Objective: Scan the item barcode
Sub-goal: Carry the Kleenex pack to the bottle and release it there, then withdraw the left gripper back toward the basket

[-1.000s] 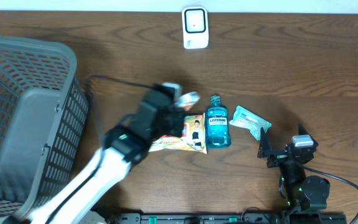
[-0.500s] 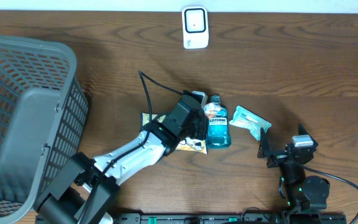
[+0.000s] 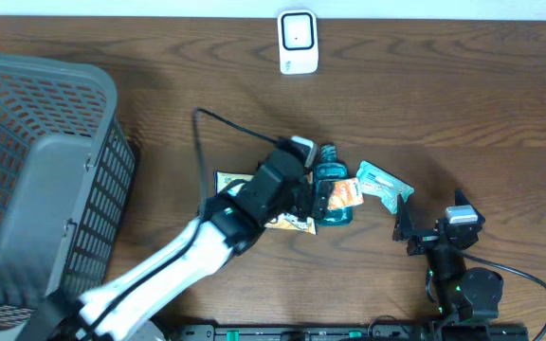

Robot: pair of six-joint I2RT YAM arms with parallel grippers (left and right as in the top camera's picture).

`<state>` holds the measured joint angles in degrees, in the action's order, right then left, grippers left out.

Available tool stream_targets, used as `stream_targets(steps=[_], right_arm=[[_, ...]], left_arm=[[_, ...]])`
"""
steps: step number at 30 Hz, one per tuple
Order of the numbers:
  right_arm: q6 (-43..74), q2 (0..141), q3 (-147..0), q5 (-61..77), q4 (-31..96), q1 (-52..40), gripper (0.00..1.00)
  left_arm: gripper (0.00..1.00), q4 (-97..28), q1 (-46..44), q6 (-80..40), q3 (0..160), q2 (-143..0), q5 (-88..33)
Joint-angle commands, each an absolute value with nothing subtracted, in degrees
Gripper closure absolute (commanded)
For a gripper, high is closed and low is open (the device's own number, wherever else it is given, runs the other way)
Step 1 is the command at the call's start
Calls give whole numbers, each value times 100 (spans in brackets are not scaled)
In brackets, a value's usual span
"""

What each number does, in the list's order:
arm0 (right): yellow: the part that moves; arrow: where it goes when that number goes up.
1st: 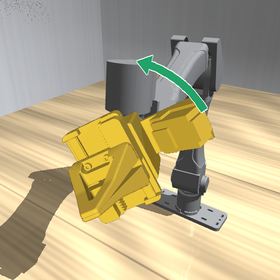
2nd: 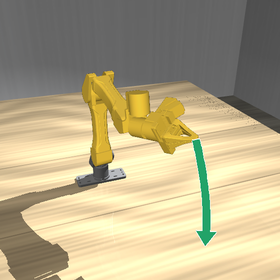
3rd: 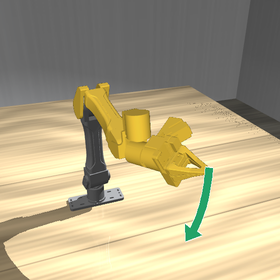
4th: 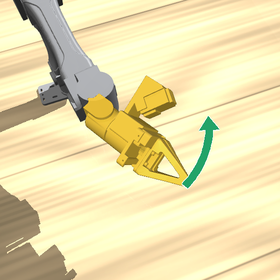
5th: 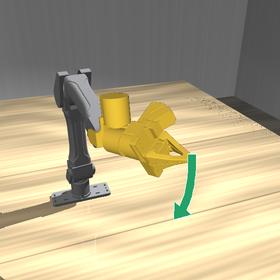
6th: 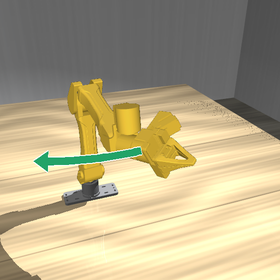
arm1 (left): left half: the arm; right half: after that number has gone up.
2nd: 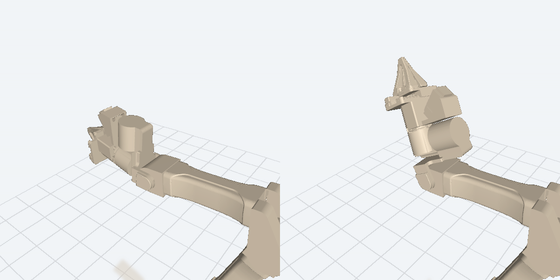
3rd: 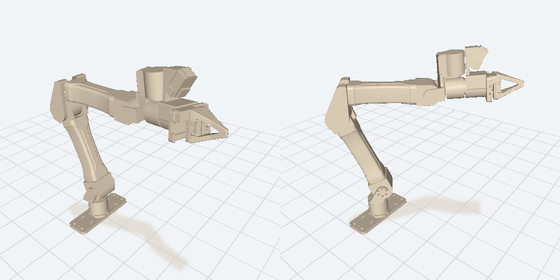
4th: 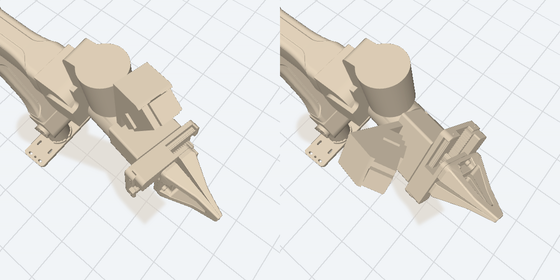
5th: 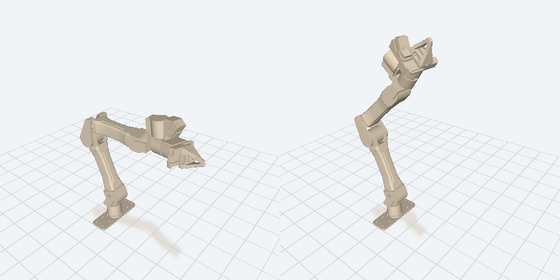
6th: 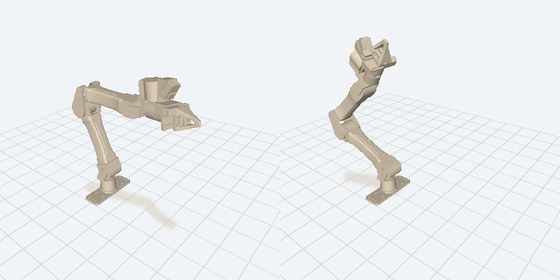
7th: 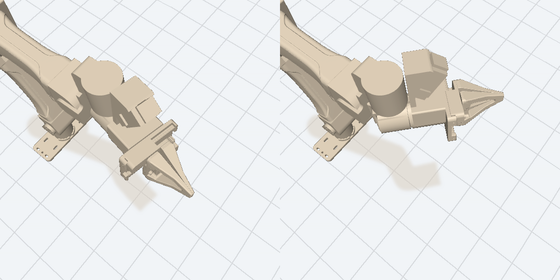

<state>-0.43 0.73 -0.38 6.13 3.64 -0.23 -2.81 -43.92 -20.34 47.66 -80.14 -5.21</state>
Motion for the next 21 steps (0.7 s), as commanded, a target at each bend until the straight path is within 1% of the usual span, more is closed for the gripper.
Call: stream_targets(steps=[1,5,8,9,12,15,18,19,21], right_arm=[[36,49,-32,591,388,-36,1],[36,49,-32,589,388,-36,1],[36,49,-32,589,388,-36,1],[36,49,-32,589,388,-36,1],[36,49,-32,591,388,-36,1],[36,49,-32,589,388,-36,1],[36,49,-32,589,388,-36,1],[36,49,-32,589,388,-36,1],[36,49,-32,591,388,-36,1]], left_arm=[[0,-349,-4368,-823,5201,-7067,572],[0,-333,-4368,316,5481,-6217,1269],[0,-165,-4368,1208,5778,-5808,2060],[0,104,-4366,1684,5940,-5695,2565],[0,932,-4213,2536,6228,-5629,3389],[0,1581,-3946,3050,6438,-5647,3736],[0,1466,-3715,3909,6600,-5645,3826],[0,1310,-3640,4556,6606,-5647,4158],[0,1026,-3590,4965,6598,-5642,4475]])
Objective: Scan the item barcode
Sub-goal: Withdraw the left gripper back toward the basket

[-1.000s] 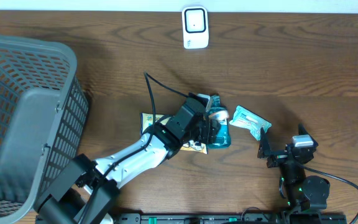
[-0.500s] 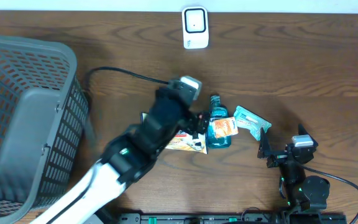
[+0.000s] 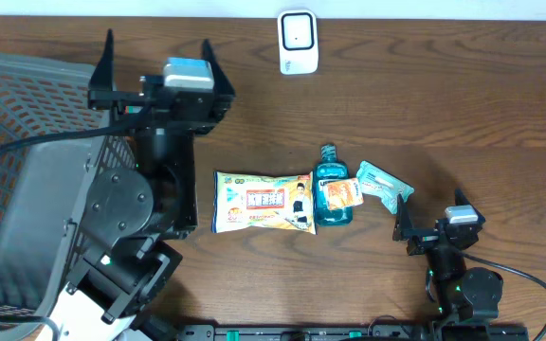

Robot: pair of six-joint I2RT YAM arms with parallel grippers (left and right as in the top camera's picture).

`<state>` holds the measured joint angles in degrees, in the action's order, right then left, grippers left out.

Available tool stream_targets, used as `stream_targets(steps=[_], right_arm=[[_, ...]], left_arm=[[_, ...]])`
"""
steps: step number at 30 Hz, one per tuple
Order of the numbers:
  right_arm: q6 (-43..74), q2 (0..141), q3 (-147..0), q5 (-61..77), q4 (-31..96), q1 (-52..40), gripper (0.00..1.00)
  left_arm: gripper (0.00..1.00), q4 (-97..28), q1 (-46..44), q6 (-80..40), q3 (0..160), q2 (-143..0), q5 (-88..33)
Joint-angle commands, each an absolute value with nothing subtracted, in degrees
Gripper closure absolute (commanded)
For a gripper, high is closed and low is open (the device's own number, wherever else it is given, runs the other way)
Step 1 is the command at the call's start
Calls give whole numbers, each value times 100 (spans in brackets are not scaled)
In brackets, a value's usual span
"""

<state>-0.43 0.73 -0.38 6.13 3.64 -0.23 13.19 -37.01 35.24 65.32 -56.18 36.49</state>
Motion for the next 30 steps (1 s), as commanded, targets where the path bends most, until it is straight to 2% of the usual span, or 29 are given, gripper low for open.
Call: stream_targets(steps=[1,6,11,13,17,22,30], right_arm=[[36,49,-32,591,388,-36,1],[36,49,-32,591,388,-36,1],[36,49,-32,591,388,-36,1],[36,49,-32,589,388,-36,1],[36,49,-32,591,388,-36,1],[36,49,-32,591,388,-36,1],[36,49,-32,589,388,-36,1]], left_arm=[[0,906,-3507,4989,6593,-5583,4298],[0,440,-3428,4751,6587,-5288,4147],[0,-663,-3336,4309,6567,-4512,3175],[0,-683,-3168,4025,6523,-4193,3057],[0,-687,-2633,3426,6462,-3548,2788],[0,-1212,-1712,2528,6462,-2709,1415],[1,-2053,-456,2200,6455,-1800,-526]])
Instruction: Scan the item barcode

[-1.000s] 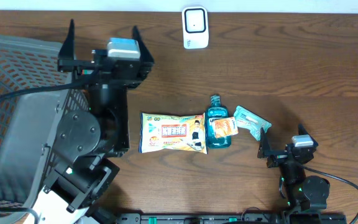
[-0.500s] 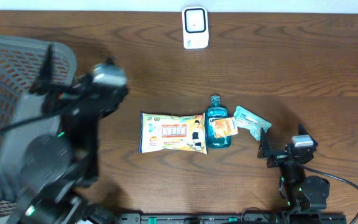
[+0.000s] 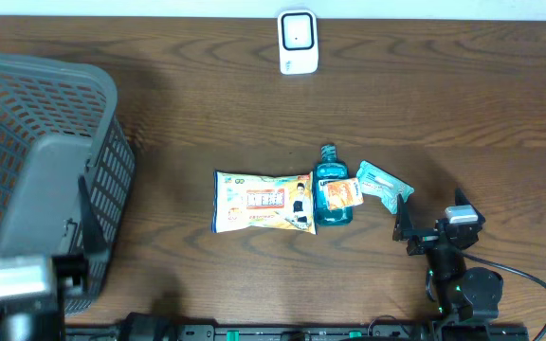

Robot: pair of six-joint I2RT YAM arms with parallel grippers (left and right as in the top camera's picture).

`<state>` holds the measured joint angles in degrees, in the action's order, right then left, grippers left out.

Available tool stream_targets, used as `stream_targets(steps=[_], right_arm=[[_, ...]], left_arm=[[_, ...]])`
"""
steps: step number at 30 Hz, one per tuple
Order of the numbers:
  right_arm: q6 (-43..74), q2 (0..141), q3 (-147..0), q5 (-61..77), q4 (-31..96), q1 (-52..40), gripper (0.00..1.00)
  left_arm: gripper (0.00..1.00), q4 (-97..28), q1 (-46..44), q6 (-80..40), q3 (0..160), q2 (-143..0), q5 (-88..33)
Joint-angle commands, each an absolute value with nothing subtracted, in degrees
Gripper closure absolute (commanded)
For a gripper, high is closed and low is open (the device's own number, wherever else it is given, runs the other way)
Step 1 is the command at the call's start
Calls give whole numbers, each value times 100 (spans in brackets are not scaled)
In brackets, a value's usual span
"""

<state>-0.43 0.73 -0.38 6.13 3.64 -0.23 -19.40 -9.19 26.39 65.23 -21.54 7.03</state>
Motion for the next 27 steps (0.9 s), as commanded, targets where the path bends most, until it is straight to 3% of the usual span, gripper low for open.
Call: stream_targets(steps=[1,18,27], right_arm=[[36,49,-32,589,388,-36,1],[36,49,-32,589,388,-36,1],[36,49,-32,589,388,-36,1]], left_arm=[[0,-2091,-252,2018,6431,-1627,-670],[0,-2279,-425,1723,6386,-14,-687],[1,-2377,-449,1726,6294,-19,-687]])
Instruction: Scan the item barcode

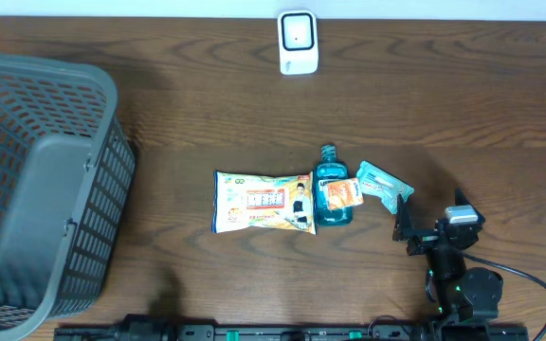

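The white barcode scanner point(298, 42) stands at the far edge of the table. Mid-table lie a yellow and white snack packet point(263, 202), a teal mouthwash bottle point(331, 194) with an orange label, and a small teal packet point(382, 182), side by side and touching. My right gripper point(403, 224) rests at the front right, just right of the small teal packet, its fingers apart and holding nothing. The left arm and its gripper are out of view.
A large grey mesh basket point(36, 180) fills the left side of the table. The right arm's base and cable point(500, 275) sit at the front right edge.
The left arm, which showed at the bottom left corner in front of the basket, has left the view. The items and the right arm have not moved.
The left arm first reached over the snack packet and the bottle. Then it was up close to the camera over the basket's right side, later low at the front left corner, and now out of view. The three items kept their places.
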Robot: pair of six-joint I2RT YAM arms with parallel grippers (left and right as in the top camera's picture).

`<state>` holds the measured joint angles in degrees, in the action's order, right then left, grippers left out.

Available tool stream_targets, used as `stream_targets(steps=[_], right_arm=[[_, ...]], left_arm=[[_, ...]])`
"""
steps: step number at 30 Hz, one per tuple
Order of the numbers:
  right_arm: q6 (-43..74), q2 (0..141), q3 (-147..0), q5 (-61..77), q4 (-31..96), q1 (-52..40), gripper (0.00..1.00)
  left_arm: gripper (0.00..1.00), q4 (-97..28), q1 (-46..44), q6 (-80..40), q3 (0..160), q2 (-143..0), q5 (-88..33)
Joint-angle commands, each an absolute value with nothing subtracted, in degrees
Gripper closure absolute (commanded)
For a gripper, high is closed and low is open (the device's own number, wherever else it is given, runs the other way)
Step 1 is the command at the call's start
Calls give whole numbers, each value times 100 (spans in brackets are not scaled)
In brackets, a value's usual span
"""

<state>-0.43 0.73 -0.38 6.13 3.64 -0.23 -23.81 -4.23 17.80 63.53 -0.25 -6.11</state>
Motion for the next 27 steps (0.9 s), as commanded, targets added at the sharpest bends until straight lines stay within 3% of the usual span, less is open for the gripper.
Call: stream_targets(steps=[1,17,27], right_arm=[[36,49,-32,591,388,-36,1],[97,49,-32,797,366,-38,1],[2484,49,-32,937,357,-38,1]], left_arm=[[0,-2379,-449,1726,6294,-19,-685],[0,-2265,-268,1728,6294,-19,-685],[0,-1474,-106,1723,6296,-255,-687]])
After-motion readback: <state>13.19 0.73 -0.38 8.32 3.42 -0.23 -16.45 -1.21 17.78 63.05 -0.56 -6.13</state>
